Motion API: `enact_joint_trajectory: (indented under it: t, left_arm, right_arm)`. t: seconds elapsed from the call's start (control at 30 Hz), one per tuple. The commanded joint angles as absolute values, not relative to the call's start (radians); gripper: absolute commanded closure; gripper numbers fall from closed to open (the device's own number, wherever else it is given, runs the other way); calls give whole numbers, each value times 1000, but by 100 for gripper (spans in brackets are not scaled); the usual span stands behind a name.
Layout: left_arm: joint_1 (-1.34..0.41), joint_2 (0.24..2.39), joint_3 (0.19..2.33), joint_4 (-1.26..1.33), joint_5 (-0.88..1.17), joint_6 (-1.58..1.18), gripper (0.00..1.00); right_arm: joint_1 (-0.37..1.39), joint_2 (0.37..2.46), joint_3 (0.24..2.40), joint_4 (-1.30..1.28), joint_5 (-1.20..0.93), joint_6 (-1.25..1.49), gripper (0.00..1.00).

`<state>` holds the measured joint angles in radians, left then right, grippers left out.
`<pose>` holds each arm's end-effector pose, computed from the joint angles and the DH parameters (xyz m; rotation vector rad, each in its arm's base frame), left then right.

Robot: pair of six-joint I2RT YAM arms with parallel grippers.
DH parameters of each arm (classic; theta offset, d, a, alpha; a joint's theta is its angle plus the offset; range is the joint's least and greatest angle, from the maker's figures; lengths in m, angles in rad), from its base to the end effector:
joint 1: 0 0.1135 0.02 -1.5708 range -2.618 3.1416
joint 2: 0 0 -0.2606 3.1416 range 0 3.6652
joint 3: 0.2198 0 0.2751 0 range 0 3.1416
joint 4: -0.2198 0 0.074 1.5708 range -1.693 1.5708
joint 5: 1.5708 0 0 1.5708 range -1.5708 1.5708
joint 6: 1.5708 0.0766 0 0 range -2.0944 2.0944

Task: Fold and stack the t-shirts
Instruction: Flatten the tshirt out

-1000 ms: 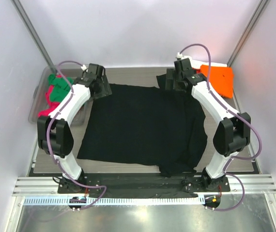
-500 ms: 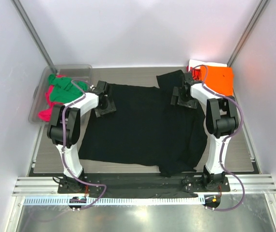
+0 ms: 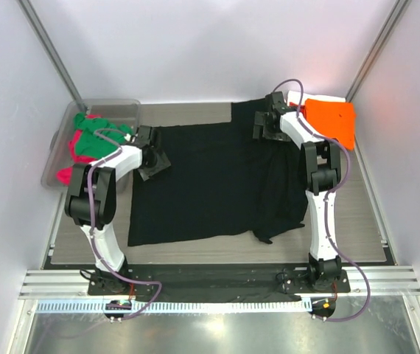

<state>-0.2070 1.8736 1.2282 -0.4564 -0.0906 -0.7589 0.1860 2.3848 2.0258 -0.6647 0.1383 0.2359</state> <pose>0.4087 -0.0788 0.1146 -0.7577 2.5695 -0.1897 0.5522 0.0932 0.1263 0.1144 2.5766 -0.0232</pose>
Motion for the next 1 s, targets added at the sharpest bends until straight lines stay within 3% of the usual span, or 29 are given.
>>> enact_joint_trajectory:
  t: [0.0, 0.27, 0.57, 0.67, 0.83, 0.93, 0.97]
  left_arm:
    - [-198, 1827, 1180, -508, -63, -801, 33]
    - [-264, 1643, 1180, -584, -83, -799, 30]
    - [-304, 1362, 968, -614, -84, -813, 30]
    - [-316, 1297, 868, -592, -77, -830, 30]
    - [-319, 1244, 689, -479, -35, -877, 30]
    - [-319, 1247, 640, -445, -26, -885, 30]
    - [-319, 1250, 634, -443, -31, -884, 30]
  right_arm:
    - [212, 2324, 2053, -715, 144, 195, 0]
    - [216, 1967, 1847, -745, 190, 213, 0]
    - [169, 1542, 1271, -741, 232, 391, 0]
    - [117, 1432, 1024, -681, 135, 454, 5]
    - [83, 1359, 835, -575, 19, 523, 29]
    - [75, 1345, 763, -545, 28, 541, 36]
    - [72, 1347, 752, -540, 43, 540, 42]
